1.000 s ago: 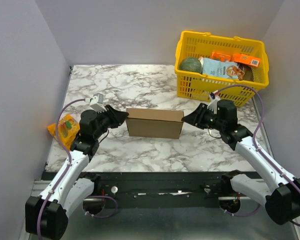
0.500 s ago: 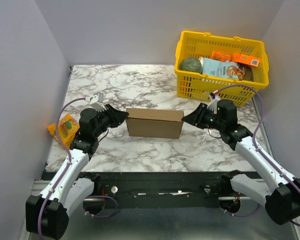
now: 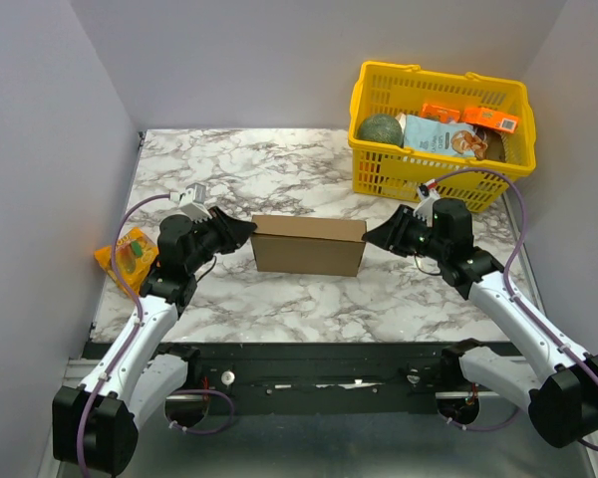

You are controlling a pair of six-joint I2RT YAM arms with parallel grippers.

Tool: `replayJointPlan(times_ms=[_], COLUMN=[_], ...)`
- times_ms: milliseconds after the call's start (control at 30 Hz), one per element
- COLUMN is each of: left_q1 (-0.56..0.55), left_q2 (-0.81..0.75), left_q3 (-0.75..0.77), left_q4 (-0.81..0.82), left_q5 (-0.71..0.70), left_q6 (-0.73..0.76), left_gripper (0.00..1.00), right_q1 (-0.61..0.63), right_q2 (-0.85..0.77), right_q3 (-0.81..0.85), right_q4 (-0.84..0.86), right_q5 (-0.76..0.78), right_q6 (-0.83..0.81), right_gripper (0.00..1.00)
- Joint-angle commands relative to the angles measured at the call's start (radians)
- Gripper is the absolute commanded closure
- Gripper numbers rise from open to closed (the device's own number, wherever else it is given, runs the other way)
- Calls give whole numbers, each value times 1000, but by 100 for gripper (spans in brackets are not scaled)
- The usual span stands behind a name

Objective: Fold the paper box

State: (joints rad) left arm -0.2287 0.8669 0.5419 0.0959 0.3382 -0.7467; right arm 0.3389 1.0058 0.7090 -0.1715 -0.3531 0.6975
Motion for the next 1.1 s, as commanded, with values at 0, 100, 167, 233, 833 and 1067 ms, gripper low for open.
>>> replayJointPlan(times_ms=[0, 100, 167, 233, 833, 1067], left_q1=[6, 6, 6, 6, -35, -37], left_q2=[23, 23, 21, 24, 6, -49], left_q3=[-54, -82, -95, -105, -77, -17], left_q4=[-153, -163, -156, -156, -127, -174], left_q5=[7, -21, -22, -19, 12, -4], left_q6=[36, 50, 50, 50, 3, 30], left_gripper=[100, 100, 100, 100, 100, 46], right_q1=[-6, -6, -6, -6, -6, -6], right_q2=[1, -4, -6, -7, 19, 7], right_q3=[-39, -39, -39, -40, 79, 132], right_q4=[-71, -72, -75, -76, -146, -166], right_q5=[75, 82, 85, 91, 143, 170], right_q6=[-44, -47, -49, -52, -159, -184], right_gripper=[57, 57, 57, 57, 53, 35])
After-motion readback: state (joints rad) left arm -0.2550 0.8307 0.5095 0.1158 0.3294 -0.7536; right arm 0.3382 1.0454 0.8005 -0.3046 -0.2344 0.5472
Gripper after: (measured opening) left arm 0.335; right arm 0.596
